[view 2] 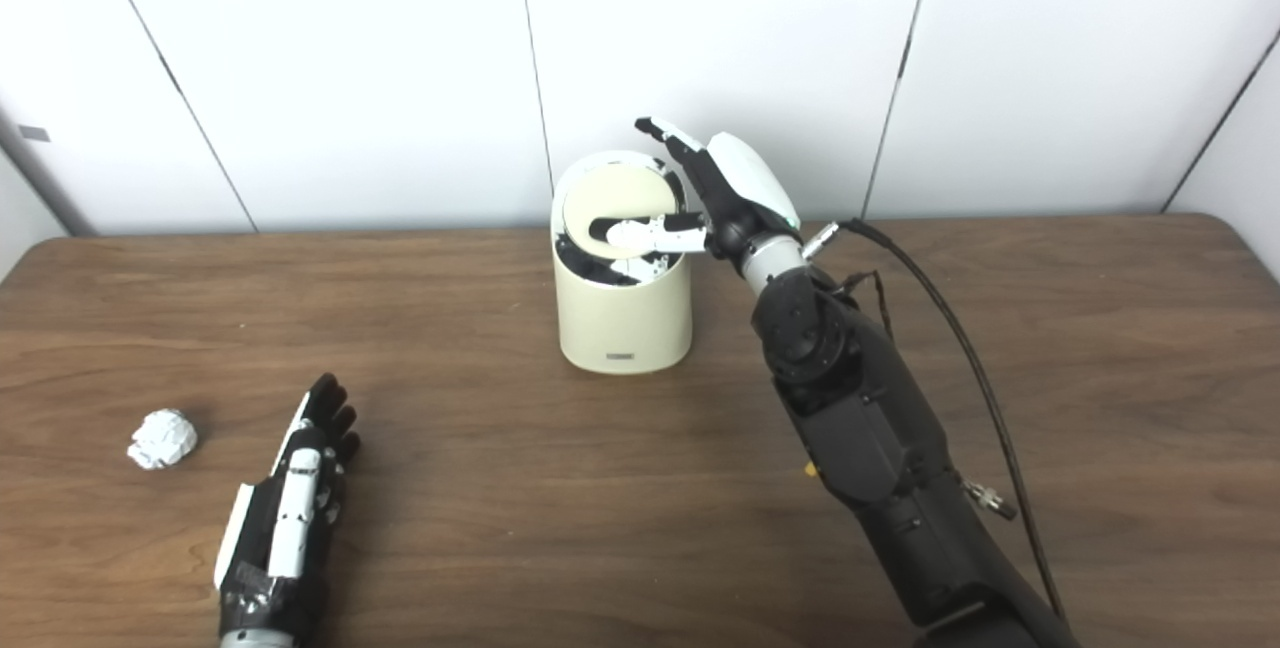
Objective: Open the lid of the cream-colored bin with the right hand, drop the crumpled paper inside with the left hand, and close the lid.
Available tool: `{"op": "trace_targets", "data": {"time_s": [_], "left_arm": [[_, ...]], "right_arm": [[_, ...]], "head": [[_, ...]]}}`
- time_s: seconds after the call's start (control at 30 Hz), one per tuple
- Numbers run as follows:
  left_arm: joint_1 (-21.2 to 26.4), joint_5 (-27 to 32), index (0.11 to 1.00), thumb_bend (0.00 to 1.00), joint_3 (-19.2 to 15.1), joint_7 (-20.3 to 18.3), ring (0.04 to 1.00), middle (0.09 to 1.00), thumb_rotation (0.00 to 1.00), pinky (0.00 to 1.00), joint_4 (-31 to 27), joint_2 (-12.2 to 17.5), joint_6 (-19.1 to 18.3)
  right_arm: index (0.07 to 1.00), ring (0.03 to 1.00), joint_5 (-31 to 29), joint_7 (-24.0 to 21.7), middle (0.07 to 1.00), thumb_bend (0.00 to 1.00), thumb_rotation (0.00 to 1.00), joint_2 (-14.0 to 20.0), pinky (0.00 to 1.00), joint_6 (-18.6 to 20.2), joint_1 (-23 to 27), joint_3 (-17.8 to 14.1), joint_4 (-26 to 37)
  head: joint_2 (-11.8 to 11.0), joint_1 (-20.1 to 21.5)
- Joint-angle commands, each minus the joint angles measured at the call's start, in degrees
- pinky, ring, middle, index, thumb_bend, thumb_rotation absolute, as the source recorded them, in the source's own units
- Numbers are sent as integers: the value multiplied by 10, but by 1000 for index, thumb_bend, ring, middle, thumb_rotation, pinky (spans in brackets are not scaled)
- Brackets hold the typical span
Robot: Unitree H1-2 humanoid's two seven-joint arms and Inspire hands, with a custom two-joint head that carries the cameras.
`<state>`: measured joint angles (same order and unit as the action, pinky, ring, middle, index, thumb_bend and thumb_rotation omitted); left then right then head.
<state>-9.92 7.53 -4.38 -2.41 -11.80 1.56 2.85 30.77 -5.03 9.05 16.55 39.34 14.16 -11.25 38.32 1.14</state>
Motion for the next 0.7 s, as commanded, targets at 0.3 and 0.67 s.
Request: {"op": "trace_targets", "data": {"time_s": [0.3, 0.67], "left_arm": [[-7, 2, 1000, 316, 4, -2, 1000, 1000, 882, 1000, -12, -1, 1], [-8, 3, 1000, 325, 3, 0, 1000, 1000, 871, 1000, -19, -2, -3]], "right_arm": [[905, 920, 21, 10, 926, 643, 363, 16, 854, -10, 31, 0, 11], [907, 925, 31, 9, 928, 644, 336, 26, 855, -1, 24, 5, 19]], "head": [[3, 1], [8, 1]]}}
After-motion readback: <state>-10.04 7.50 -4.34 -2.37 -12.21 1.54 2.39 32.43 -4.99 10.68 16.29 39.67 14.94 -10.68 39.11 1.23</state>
